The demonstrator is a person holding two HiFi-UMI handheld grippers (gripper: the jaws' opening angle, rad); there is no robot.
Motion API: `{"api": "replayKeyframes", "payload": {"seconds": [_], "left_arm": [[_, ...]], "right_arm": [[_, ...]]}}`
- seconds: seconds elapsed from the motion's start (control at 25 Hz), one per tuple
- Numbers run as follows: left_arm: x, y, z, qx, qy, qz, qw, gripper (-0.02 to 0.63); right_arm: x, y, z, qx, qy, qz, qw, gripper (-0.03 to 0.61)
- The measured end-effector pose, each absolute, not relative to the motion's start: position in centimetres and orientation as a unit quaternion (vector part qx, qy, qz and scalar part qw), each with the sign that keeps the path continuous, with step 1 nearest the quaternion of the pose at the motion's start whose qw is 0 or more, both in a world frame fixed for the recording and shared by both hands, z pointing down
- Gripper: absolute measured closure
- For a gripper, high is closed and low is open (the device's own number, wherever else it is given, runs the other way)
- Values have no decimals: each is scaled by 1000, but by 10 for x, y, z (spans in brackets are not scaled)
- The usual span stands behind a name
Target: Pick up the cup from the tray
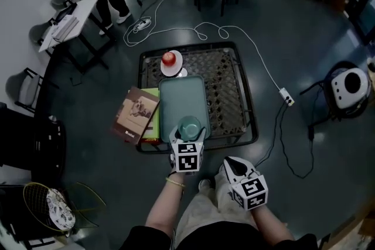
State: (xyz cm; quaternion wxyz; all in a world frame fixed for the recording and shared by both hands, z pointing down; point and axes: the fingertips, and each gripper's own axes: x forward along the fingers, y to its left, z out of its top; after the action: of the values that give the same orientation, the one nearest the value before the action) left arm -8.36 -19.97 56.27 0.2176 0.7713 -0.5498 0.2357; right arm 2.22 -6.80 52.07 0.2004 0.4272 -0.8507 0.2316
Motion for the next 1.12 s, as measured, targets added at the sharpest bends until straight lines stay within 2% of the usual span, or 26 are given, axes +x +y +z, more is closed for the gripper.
{"api": "replayKeyframes", "payload": {"seconds": [0.44,1.12], "left_arm": [[-75,-145,532,767,-552,215,246,247],[-80,-102,509,770,-555,214,230,247]], "right_arm": [[38,-61,504,435,-855,212,187,571],[33,-64,490,418,-872,183,177,571]]}}
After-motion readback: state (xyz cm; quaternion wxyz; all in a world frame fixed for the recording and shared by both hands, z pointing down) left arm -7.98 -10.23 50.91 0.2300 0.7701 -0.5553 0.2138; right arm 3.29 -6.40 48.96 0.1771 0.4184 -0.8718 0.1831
